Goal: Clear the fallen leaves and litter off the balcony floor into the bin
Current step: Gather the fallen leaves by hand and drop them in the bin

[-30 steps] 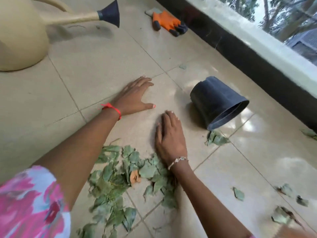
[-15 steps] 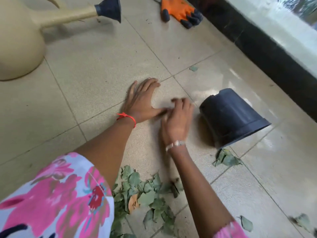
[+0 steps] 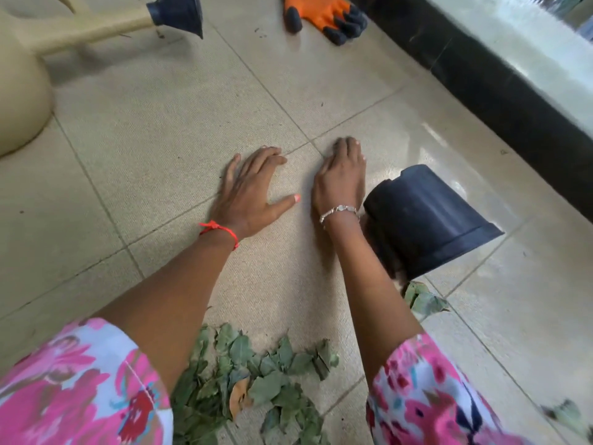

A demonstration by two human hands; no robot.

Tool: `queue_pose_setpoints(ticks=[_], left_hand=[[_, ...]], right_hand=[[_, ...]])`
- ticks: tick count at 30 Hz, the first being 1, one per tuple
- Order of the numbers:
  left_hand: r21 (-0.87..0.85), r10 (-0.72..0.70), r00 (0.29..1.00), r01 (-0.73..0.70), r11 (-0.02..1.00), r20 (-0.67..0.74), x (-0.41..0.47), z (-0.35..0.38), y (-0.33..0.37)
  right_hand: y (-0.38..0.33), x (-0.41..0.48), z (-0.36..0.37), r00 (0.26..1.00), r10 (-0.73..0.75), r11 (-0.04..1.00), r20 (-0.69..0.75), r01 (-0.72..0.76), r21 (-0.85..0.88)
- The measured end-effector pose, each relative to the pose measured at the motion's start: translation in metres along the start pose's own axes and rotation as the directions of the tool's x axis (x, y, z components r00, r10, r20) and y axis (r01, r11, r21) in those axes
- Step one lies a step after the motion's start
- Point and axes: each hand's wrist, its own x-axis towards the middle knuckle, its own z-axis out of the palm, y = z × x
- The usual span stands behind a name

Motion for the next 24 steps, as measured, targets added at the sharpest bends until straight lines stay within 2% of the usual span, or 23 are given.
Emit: queue_pose_setpoints(ticks=[8,11,14,15,17,18,19,21,22,24], left_hand=[[-0.043,0.000,1.000,0.000,0.999,-0.007,0.001,0.000,-0.003],[-0.023,0.028,1.000,-0.028,0.999,0.000,-0.004,-0.004,0.000],[-0.044,-0.004,0.998,0.007,0.999,0.067,-0.017,-0.011,0.010],[-0.041,-0.013,0.994,0.018,0.999,0.110,-0.023,-0.013,0.016],[-0.001,-0.028,0.980,0.029,1.000,0.198,-0.038,-0.018,0.023],[0.022,-0.031,0.974,0.027,0.999,0.224,-0.047,-0.020,0.025],[0.033,-0.033,0.971,0.026,0.999,0.239,-0.056,-0.020,0.028],[0.021,-0.048,0.972,0.045,0.999,0.232,-0.079,-0.016,0.034],[0.010,-0.055,0.976,0.054,0.999,0.212,-0.090,-0.013,0.039],[0.015,-0.062,0.981,0.060,0.998,0.185,-0.107,-0.007,0.047]], right_hand=[[0.000,-0.115,-0.006,0.986,-0.147,0.989,0.080,0.147,0.006],[0.001,-0.147,-0.017,0.979,-0.177,0.982,0.101,0.169,0.078],[0.005,-0.176,-0.038,0.980,-0.160,0.972,0.118,0.136,0.191],[0.009,-0.186,-0.049,0.989,-0.145,0.968,0.042,0.133,0.214],[0.023,-0.203,-0.067,0.959,-0.117,0.982,-0.258,0.150,0.113],[0.033,-0.207,-0.074,0.926,-0.084,0.993,-0.368,0.107,0.043],[0.043,-0.209,-0.079,0.908,-0.016,1.000,-0.419,0.020,0.007],[0.061,-0.209,-0.085,0.928,0.133,0.989,-0.347,-0.146,-0.011],[0.070,-0.207,-0.086,0.950,0.162,0.985,-0.268,-0.174,-0.018],[0.079,-0.203,-0.087,0.985,0.118,0.991,-0.124,-0.125,-0.045]])
